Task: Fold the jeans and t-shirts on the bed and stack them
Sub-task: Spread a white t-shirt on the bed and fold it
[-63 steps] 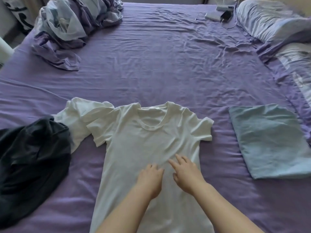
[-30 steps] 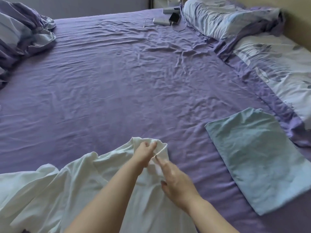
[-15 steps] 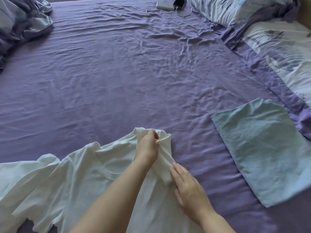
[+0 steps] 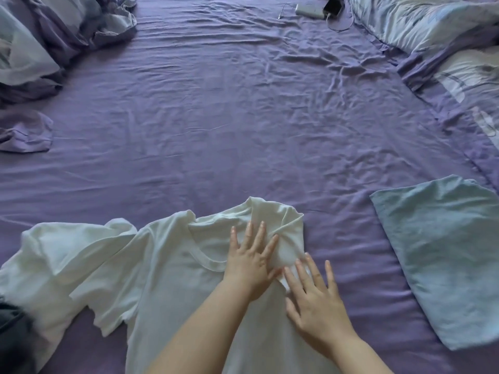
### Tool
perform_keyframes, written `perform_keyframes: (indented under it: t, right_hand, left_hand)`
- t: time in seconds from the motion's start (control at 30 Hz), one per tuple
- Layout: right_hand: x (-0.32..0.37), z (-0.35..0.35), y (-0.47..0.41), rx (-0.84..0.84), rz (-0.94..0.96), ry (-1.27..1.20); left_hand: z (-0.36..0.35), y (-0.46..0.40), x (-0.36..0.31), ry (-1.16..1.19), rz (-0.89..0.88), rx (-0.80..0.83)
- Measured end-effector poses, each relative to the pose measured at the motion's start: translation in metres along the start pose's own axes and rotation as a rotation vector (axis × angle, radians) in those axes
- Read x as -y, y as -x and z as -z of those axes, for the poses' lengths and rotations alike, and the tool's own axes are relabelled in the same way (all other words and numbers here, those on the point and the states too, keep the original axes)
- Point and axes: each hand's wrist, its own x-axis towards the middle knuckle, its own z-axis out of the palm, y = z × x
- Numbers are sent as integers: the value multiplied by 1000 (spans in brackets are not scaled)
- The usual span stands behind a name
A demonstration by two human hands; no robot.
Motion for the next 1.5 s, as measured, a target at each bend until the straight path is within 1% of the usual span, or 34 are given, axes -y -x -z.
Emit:
perform_keyframes:
  t: [0.1, 0.2, 0.27, 0.33, 0.4, 0.47, 0.57, 0.73, 0.8, 0.87, 0.97, 1.03, 1.13, 1.17, 1.2, 1.27, 1.3, 1.37, 1.43, 1.5]
  right_hand:
    - [26, 12, -15, -8, 51, -17]
    - [66, 23, -38, 24, 138, -37]
    - [96, 31, -54, 135, 166, -47]
    - [126, 26, -69, 255, 244, -110]
    - [152, 20, -83, 331, 298, -157]
    - [174, 15, -96, 325, 342, -161]
    - [200, 12, -114, 343, 380, -154]
    - [222, 8, -130, 417, 368, -65]
    - [222, 10, -128, 395, 350, -98]
    - [217, 12, -124, 312, 325, -133]
    - [204, 19, -119, 220, 263, -182]
    - [193, 24, -116, 204, 201, -214]
    - [176, 29, -106, 169, 131, -236]
    - [170, 28, -101, 172, 119, -244]
    - [164, 27, -95, 178, 119, -240]
    - [152, 23, -82, 190, 165, -181]
    - [146, 20, -76, 189, 200, -148]
    - [137, 13, -63, 192, 253, -100]
    - [132, 4, -52, 237, 288, -42]
    - [128, -2, -41, 264, 316, 12]
  left_hand:
    - [7, 20, 22, 43, 58, -8]
    - [13, 49, 59, 76, 189, -24]
    - [18, 71, 91, 59, 283, -41]
    - [21, 92, 124, 26, 357, -67]
    - [25, 109, 154, 8, 434, -103]
    - [27, 124, 178, -3, 498, -131]
    - [25, 141, 199, 7, 573, -91]
    - [19, 149, 211, 2, 620, -84]
    - [19, 151, 211, 12, 626, -72]
    - [22, 152, 206, 43, 616, -107]
    - [31, 148, 192, 141, 568, -212]
    - [38, 139, 178, 302, 571, -240]
    - [42, 126, 153, 669, 614, -164]
    - [40, 124, 142, 714, 607, -118]
    - [35, 123, 132, 656, 575, -90]
    - [20, 125, 116, 391, 485, -115]
    - [11, 127, 111, 304, 440, -109]
    - [-11, 131, 107, 236, 381, -12]
    - [-33, 133, 109, 193, 374, 78]
    - [-50, 133, 113, 120, 367, 54]
